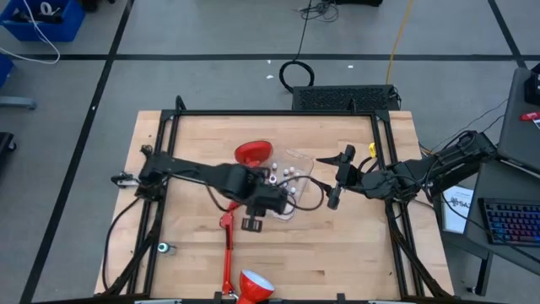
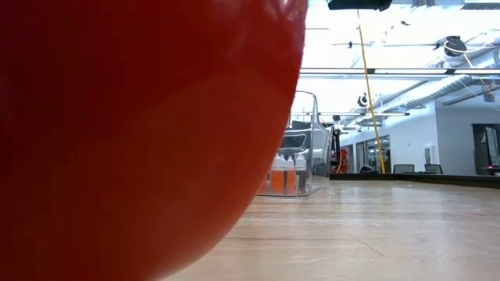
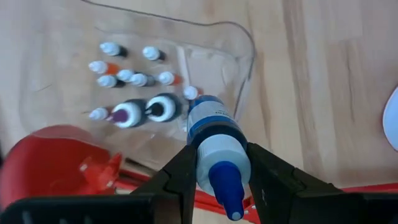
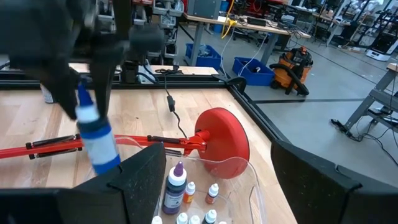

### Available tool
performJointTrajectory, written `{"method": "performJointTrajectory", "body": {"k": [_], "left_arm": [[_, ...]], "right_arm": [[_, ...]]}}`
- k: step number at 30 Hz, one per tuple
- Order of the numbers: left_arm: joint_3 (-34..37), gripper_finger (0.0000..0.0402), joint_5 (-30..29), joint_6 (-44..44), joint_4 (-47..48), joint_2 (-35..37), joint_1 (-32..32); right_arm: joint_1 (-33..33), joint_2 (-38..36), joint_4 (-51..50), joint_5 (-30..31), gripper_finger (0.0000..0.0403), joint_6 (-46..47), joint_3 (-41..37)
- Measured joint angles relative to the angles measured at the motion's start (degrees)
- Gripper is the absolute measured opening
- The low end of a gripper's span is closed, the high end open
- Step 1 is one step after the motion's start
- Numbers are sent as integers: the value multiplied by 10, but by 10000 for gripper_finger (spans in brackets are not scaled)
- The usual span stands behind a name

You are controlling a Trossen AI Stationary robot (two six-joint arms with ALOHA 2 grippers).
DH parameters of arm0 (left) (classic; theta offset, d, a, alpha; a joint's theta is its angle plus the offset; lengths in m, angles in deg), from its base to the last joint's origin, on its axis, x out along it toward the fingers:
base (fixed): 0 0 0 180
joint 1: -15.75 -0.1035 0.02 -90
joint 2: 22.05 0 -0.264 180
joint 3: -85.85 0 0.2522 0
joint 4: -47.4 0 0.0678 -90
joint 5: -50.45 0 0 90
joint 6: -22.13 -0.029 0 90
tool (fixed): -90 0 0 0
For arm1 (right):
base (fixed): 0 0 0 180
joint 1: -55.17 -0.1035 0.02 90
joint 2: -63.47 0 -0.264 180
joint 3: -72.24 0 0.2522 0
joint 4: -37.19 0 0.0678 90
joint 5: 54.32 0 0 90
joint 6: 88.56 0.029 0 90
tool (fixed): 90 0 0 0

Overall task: Pick & Place food coloring
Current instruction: Put the large blue food coloring bottle into the transparent bin

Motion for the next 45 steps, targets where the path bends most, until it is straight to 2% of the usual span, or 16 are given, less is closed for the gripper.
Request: {"method": "performJointTrajectory", "body": {"k": [12, 22, 29, 36, 45], "left_arm": [[25, 121, 6, -20, -27, -24, -8], [26, 121, 44, -36, -42, -50, -29], [26, 121, 110, -80, -58, -78, -62], [27, 121, 148, -92, -63, -96, -98], [27, 121, 206, -107, -65, -112, -112]], "right_arm": [[0, 0, 0, 0, 279, 0, 0], [0, 0, 0, -1, 279, 0, 0], [0, 0, 0, -2, 279, 0, 0], [0, 0, -2, 0, 279, 0, 0], [0, 0, -4, 1, 279, -3, 0]]}}
